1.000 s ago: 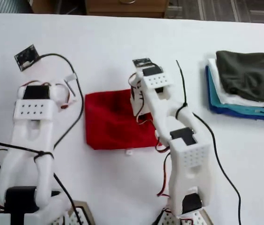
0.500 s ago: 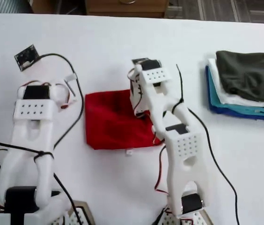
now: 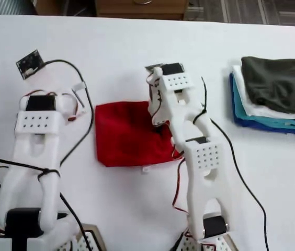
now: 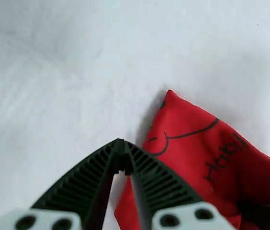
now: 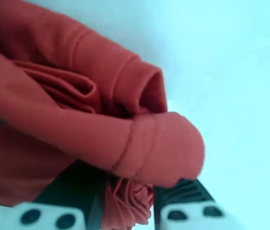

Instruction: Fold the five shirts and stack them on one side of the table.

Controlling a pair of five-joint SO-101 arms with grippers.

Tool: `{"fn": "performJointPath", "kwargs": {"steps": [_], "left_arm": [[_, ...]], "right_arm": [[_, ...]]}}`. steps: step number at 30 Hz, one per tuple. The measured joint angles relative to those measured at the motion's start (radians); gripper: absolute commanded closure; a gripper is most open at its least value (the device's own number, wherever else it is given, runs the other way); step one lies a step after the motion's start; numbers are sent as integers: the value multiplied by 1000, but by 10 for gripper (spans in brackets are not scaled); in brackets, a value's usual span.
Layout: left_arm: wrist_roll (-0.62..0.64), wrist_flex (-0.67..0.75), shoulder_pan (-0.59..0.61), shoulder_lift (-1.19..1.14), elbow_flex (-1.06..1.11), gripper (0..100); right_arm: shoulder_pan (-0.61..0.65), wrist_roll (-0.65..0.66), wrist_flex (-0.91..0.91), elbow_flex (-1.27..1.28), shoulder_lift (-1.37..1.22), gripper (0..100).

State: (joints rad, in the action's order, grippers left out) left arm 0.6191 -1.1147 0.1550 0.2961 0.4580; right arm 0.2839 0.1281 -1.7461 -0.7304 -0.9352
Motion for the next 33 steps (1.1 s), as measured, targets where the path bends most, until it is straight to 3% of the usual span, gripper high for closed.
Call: {"fn": "performJointPath", "kwargs": {"steps": [14, 25, 33], "left_arm": [[0, 0, 2, 0, 0, 970], [0, 0, 0, 0, 0, 972], [0, 0, 0, 0, 0, 972]], "right_arm": [[-241, 287, 0, -5, 379, 976], [-319, 462, 18, -9, 638, 976], [-445, 503, 28, -201, 652, 976]]}}
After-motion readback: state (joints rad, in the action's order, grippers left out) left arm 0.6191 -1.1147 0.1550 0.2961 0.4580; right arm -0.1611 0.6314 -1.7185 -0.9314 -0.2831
